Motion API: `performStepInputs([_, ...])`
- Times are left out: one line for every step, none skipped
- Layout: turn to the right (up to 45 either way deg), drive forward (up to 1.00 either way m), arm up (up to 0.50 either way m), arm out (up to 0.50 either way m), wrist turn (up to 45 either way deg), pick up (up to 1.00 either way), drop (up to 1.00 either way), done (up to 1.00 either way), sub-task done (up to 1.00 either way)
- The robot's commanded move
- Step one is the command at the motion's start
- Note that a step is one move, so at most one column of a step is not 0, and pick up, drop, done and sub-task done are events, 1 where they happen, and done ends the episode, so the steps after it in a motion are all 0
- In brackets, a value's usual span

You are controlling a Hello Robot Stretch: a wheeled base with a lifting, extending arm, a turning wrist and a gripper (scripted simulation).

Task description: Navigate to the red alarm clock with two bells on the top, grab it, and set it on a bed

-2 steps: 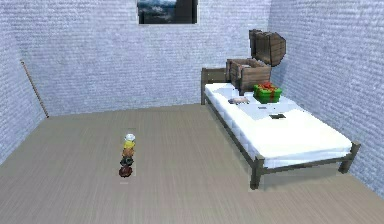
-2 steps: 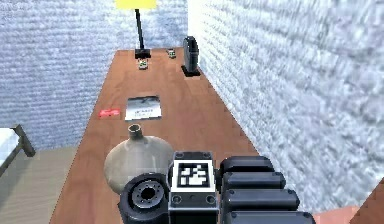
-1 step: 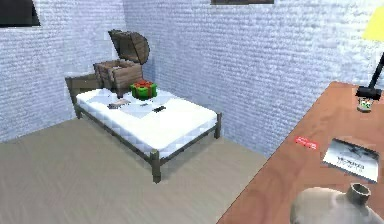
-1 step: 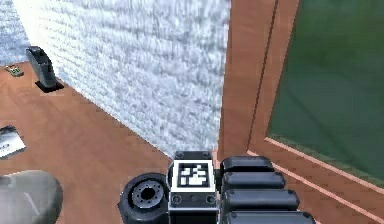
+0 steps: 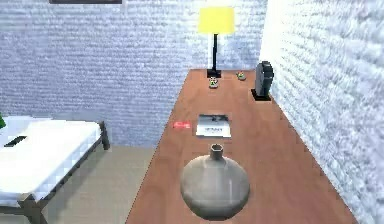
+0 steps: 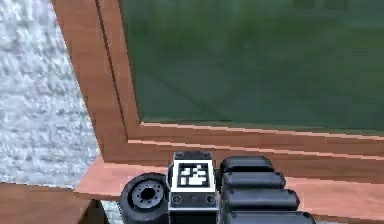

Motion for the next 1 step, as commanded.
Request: performStepInputs([-45.0,0.0,0.0,0.0,0.0,0.0,0.0,0.0,0.0])
